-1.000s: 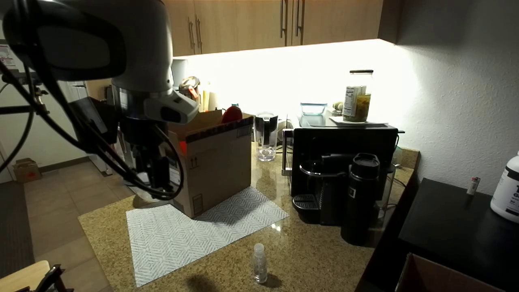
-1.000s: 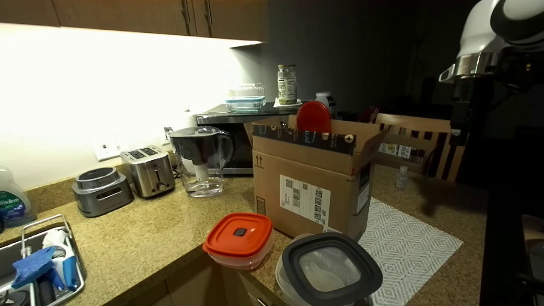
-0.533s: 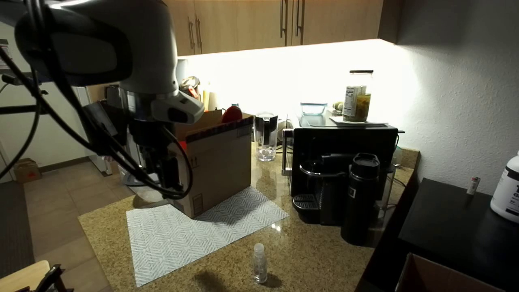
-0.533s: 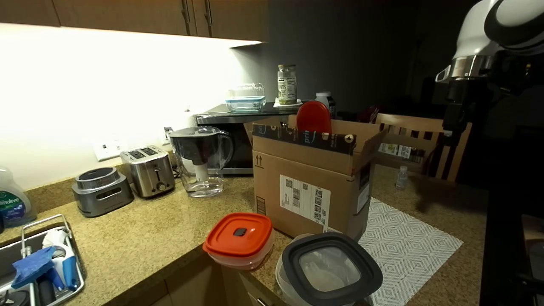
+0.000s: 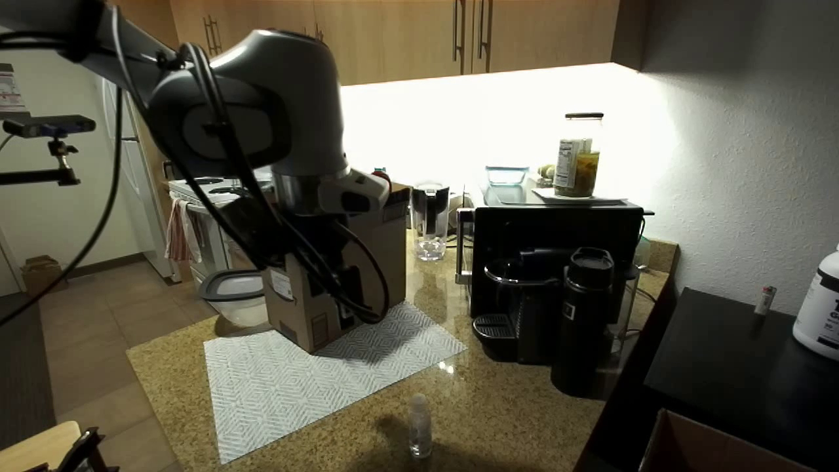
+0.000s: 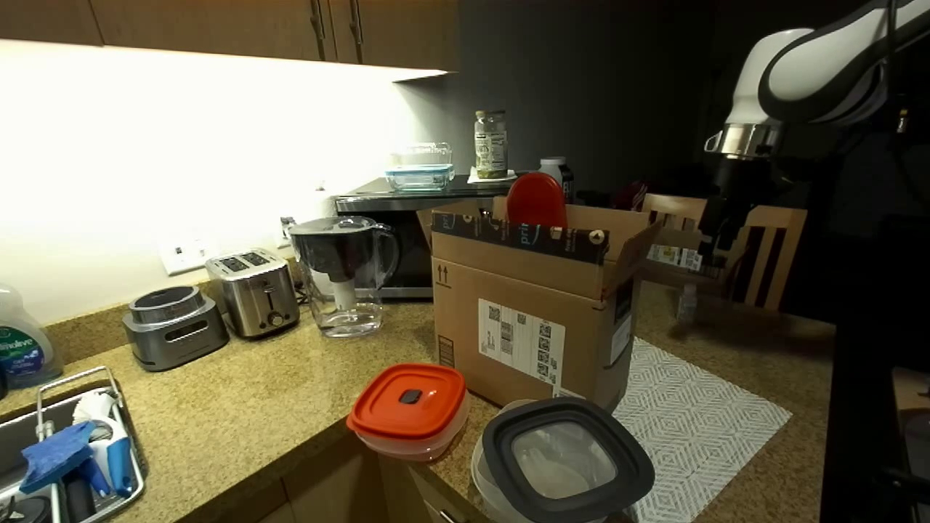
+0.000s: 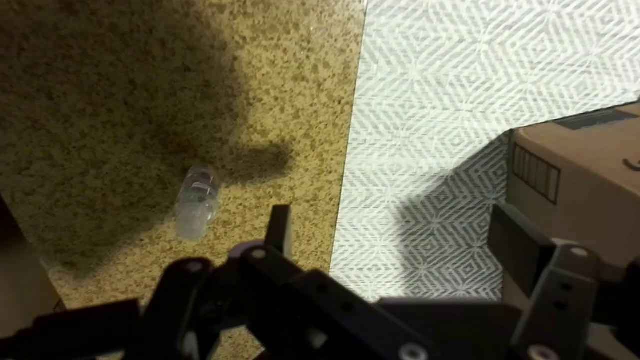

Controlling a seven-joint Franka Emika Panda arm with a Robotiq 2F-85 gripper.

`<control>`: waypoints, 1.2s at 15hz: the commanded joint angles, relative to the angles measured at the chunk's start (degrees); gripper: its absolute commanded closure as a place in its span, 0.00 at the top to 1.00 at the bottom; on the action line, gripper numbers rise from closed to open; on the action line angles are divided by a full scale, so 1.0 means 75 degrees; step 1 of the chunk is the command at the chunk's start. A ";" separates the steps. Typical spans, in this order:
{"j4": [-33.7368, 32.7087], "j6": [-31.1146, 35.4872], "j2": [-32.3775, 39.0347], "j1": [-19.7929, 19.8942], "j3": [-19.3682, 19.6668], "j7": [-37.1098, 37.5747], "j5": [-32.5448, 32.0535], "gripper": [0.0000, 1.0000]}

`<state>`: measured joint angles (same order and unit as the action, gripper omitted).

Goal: Put the clear bottle in the brown box.

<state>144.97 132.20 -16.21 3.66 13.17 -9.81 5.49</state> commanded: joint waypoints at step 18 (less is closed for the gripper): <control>-0.2859 0.0370 0.4165 0.0874 0.0065 0.1123 -0.1916 1.00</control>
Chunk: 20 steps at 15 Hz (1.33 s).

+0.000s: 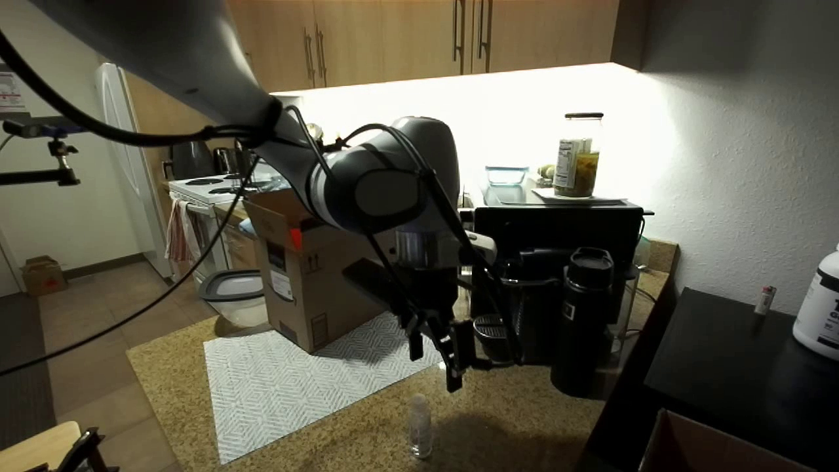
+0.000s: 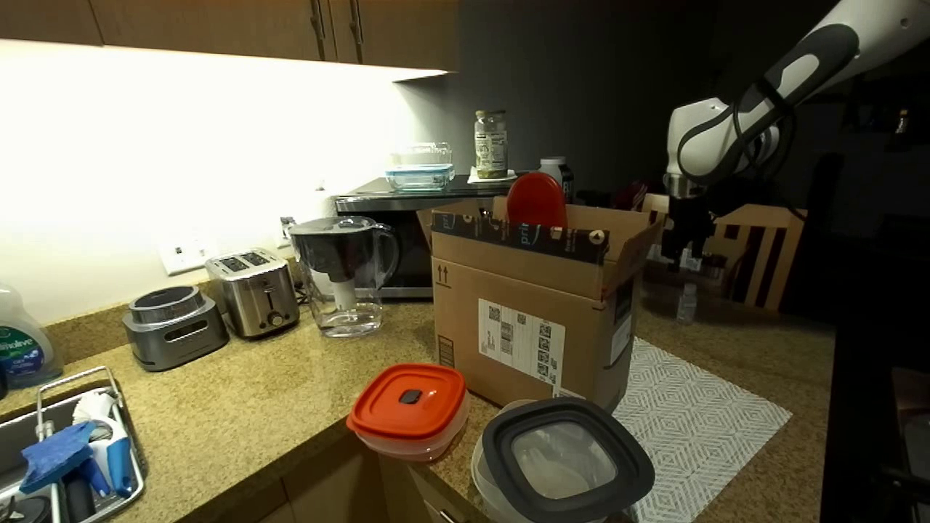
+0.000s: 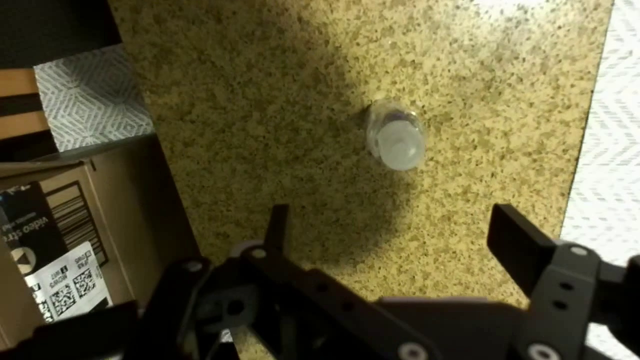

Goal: Put the clear bottle in the brown box.

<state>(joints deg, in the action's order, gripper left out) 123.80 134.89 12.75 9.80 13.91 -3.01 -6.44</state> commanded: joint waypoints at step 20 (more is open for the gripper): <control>0.0022 0.0152 0.1068 0.0161 -0.0191 -0.0069 -0.0155 1.00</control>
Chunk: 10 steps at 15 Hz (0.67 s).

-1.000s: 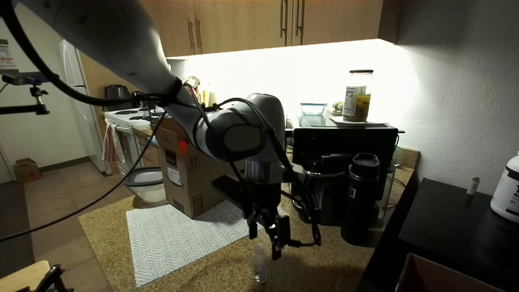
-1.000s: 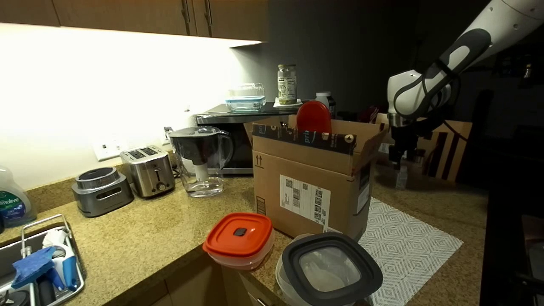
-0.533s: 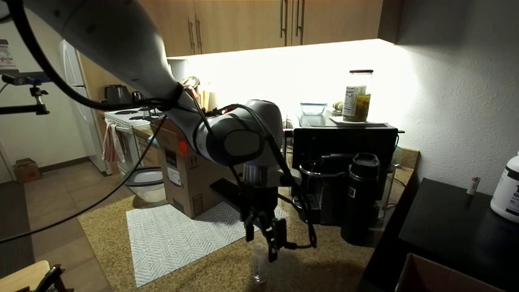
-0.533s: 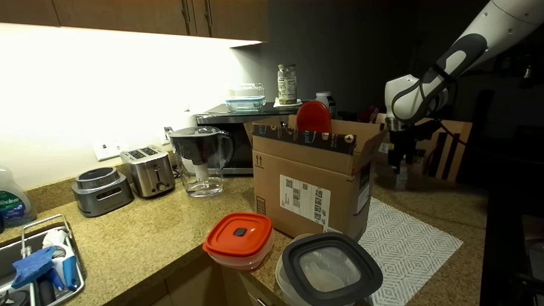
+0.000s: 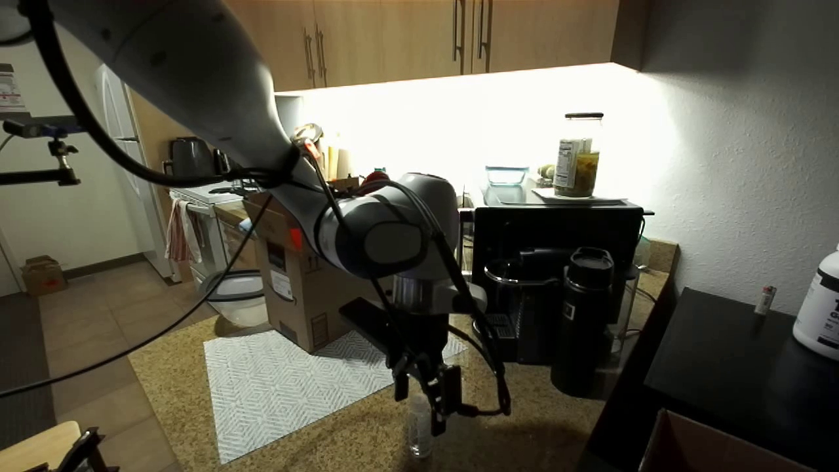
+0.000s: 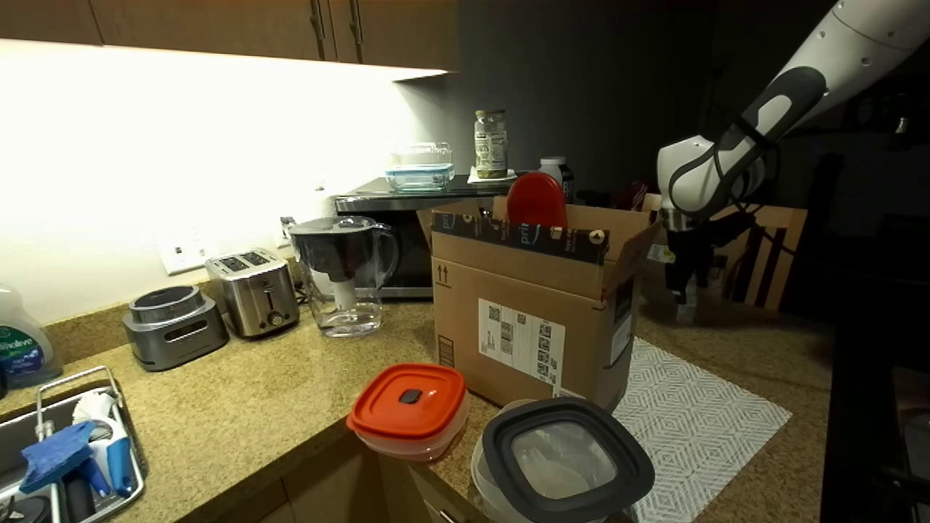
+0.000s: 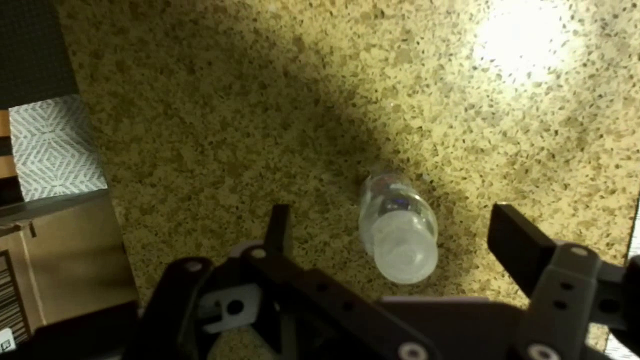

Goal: Put the clear bottle in the brown box.

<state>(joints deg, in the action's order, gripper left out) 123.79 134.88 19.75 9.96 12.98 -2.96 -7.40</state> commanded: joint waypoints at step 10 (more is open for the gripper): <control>0.0136 0.0503 0.0304 0.0146 -0.0298 -0.0187 0.0086 0.53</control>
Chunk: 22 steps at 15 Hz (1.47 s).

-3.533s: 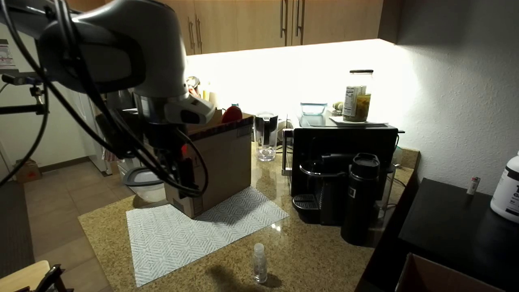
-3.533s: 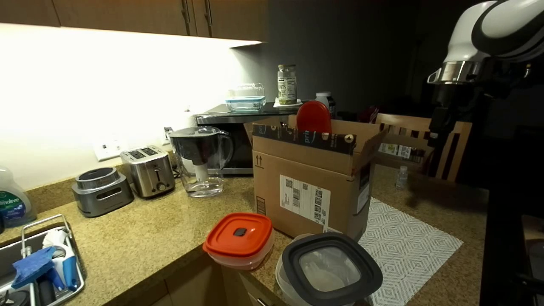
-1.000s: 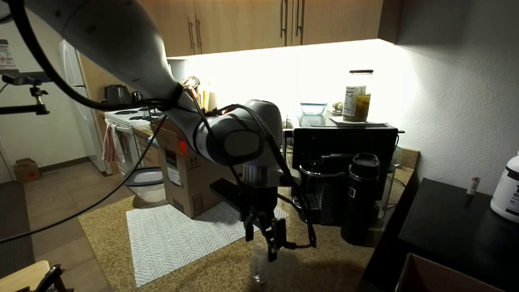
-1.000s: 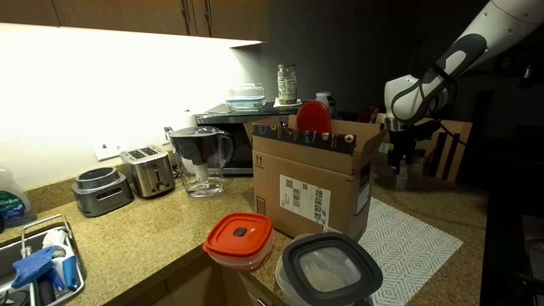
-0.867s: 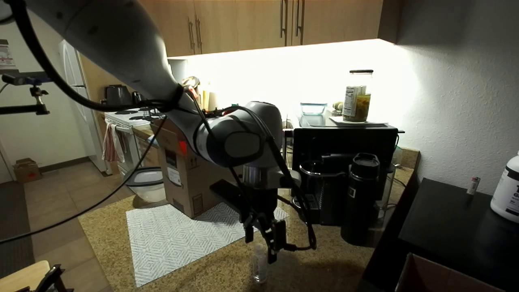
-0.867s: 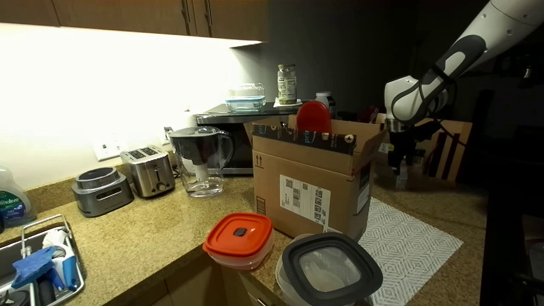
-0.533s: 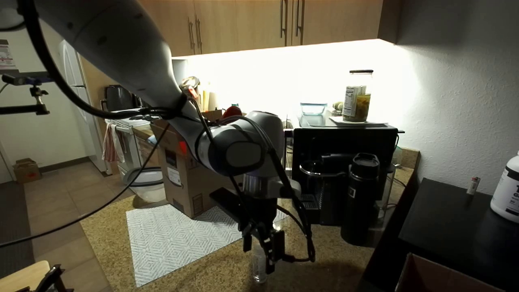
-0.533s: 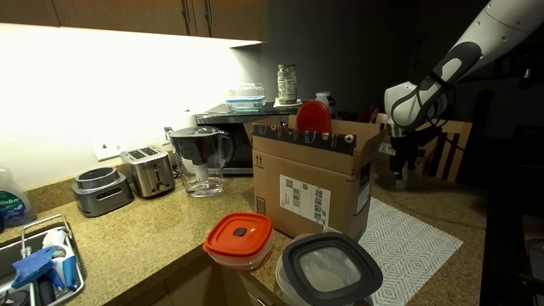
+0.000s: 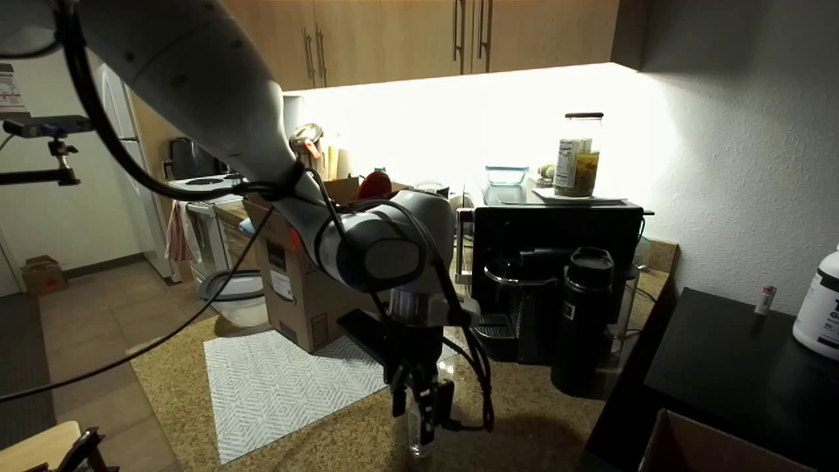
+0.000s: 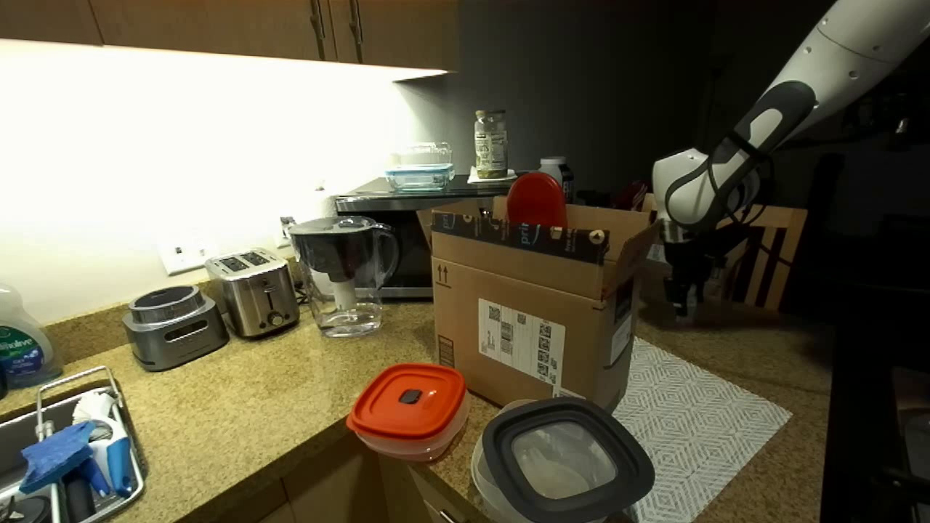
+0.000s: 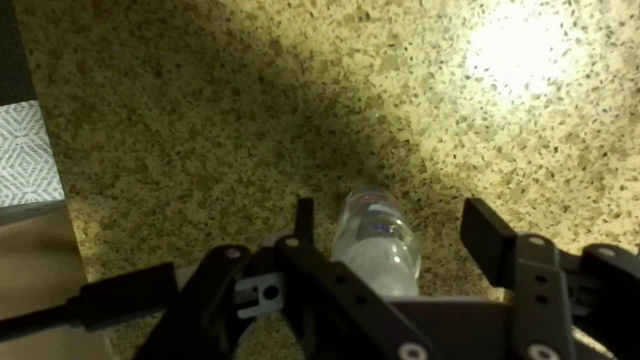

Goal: Put the clear bottle in the brown box.

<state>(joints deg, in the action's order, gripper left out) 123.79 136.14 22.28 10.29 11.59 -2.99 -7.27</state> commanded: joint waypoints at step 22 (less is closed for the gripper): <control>0.0016 -0.1928 -0.1604 -0.0280 -0.1458 -0.1259 0.2193 0.12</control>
<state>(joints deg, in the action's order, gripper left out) 123.74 126.53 13.75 9.00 1.63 -9.40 5.53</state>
